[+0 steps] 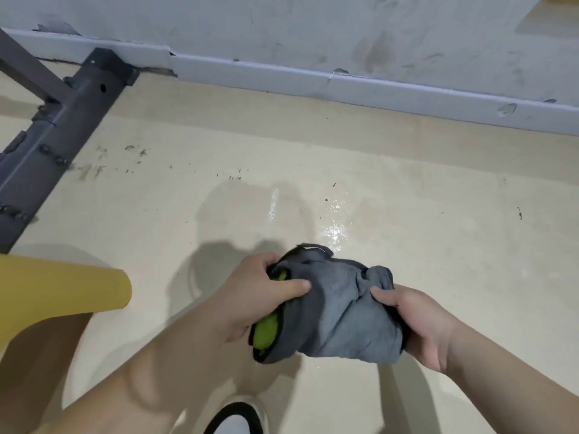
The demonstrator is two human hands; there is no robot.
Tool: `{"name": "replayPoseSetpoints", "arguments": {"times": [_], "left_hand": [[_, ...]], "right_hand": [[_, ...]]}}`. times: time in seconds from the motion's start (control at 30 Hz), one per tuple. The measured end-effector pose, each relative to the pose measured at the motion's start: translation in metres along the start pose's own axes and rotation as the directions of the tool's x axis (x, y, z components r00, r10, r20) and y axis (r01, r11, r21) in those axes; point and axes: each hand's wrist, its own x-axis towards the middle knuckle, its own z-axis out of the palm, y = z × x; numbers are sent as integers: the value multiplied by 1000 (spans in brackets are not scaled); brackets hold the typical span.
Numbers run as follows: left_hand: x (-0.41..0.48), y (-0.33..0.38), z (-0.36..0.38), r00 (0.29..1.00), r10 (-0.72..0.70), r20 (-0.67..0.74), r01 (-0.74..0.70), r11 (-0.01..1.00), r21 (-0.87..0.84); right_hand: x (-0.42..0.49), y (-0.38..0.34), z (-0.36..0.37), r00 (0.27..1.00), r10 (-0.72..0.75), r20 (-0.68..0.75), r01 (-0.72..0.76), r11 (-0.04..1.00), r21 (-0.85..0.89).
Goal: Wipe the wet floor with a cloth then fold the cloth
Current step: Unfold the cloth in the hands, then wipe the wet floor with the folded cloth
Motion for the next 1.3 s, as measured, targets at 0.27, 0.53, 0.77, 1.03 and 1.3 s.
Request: {"name": "replayPoseSetpoints", "arguments": {"times": [0.27, 0.53, 0.77, 1.03, 1.3], "left_hand": [[20, 38, -68, 995, 91, 28, -94, 898, 429], [58, -7, -20, 856, 374, -356, 27, 657, 754], [102, -72, 63, 944, 9, -328, 260, 592, 763], [183, -46, 12, 917, 319, -238, 99, 394, 914], [276, 20, -19, 886, 463, -9, -88, 186, 979]], "right_hand": [[0, -3, 30, 982, 2, 188, -19, 996, 88], [20, 4, 44, 978, -183, -104, 120, 891, -438], [67, -37, 24, 902, -411, -131, 147, 577, -803], [128, -103, 15, 908, -366, -203, -83, 317, -945], [148, -120, 13, 912, -332, -242, -82, 430, -899]]}}
